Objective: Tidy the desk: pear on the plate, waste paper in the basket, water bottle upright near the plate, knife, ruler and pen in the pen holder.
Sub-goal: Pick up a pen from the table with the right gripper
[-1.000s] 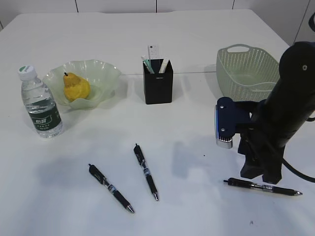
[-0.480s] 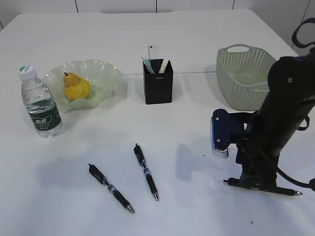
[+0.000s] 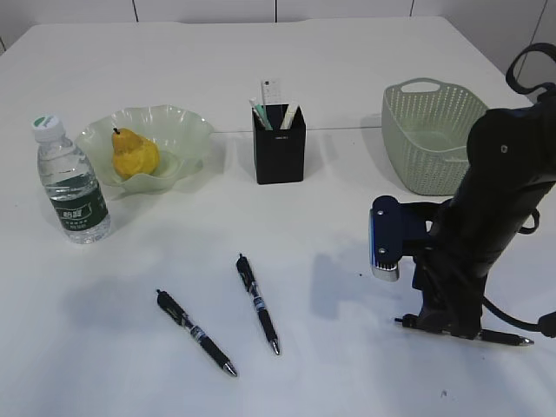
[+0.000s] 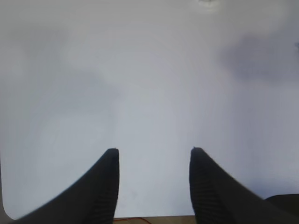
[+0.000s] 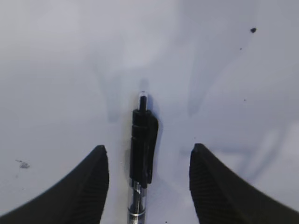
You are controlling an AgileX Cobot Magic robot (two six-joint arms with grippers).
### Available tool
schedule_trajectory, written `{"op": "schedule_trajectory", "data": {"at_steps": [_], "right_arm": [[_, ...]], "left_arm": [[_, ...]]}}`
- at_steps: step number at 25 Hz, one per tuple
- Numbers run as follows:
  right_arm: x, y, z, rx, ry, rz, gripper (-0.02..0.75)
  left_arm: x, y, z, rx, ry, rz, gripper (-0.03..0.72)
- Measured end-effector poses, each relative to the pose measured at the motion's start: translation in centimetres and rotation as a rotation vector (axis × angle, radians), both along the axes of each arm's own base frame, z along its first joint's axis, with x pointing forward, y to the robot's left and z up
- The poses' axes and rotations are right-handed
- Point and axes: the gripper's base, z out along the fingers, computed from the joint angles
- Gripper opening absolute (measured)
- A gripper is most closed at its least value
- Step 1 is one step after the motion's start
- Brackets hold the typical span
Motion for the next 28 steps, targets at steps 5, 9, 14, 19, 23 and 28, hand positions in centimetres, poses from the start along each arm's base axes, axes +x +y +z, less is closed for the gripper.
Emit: {"op": "schedule_trajectory", "data": {"at_steps": [5, 9, 14, 19, 23, 28], "right_arm": [[0.3, 0.1, 0.0, 0.007, -0.03, -0.002, 0.44], [0.3, 0.1, 0.0, 0.007, -0.032, -0.002, 0.44], [0.2, 0.1, 0.0, 0.01, -0.022, -0.006, 0.44], [0.1, 0.1, 0.0, 0.009, -0.009, -0.02, 0.44], [-0.1, 0.0, -0.1, 0.008, -0.001, -0.033, 0.44], [-0.8, -0.2, -0.9, 0.001, 0.019, -0.037, 0.44]], "left_arm": [[0.0, 0.0, 0.0, 0.0, 0.0, 0.0, 0.341], [0.0, 0.0, 0.0, 0.0, 0.0, 0.0, 0.341], [0.0, 0.0, 0.0, 0.0, 0.0, 0.0, 0.342], [0.0, 0.0, 0.0, 0.0, 0.0, 0.0, 0.341], [0.0, 0.0, 0.0, 0.0, 0.0, 0.0, 0.341], [0.0, 0.0, 0.0, 0.0, 0.0, 0.0, 0.342]]}}
